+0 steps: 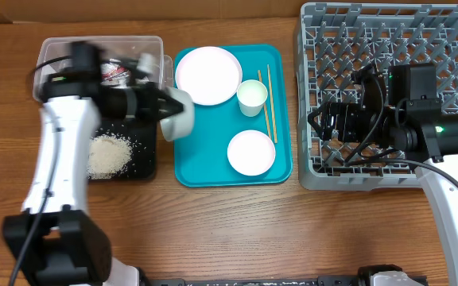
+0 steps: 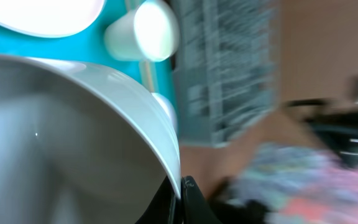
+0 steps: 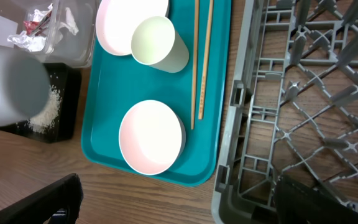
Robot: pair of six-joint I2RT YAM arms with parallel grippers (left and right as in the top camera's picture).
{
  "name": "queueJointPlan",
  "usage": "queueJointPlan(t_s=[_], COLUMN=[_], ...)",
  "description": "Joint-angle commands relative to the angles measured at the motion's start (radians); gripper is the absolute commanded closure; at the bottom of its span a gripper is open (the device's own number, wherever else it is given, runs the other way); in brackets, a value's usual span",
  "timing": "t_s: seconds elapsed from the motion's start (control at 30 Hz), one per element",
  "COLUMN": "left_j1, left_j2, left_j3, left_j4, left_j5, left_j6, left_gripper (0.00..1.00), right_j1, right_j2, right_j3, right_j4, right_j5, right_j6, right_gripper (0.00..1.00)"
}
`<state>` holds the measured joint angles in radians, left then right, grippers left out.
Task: Sort waste into correct bins and load items into the dishwasher
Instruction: 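Return the empty bowl to the teal tray with the left gripper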
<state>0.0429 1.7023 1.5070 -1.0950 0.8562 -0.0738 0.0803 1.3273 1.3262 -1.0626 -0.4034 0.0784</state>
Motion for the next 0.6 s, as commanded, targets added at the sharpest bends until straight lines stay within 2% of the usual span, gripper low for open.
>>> queueJointPlan(t_s=[0.0, 0.1, 0.3, 0.57], left_j1=[-0.163, -0.297, -0.470, -0.515], left_j2=[0.019, 0.052, 0.144, 0.249], left_j3=[0.006, 0.006, 0.006, 0.006], left_j4=[0.036, 0.090, 0.134, 0.112], left_j5=[-0.496, -0.658, -0.832, -0.845], left_j6=[-0.146, -0.164, -0.199, -0.249], left_gripper=[0.96, 0.96, 0.95, 0.96], right_j1=[0.005, 0.005, 0.005, 0.005], right_j2=[0.000, 0.000, 0.003, 0.005], right_j3=[0.022, 0.022, 0.022, 0.022], right_j4=[0.005, 0.005, 0.005, -0.003], right_j5=[0.002, 0.002, 0.002, 0.002], right_j6=[0.003, 0.003, 0.003, 0.003], right_gripper=[0.00, 0.00, 0.00, 0.00])
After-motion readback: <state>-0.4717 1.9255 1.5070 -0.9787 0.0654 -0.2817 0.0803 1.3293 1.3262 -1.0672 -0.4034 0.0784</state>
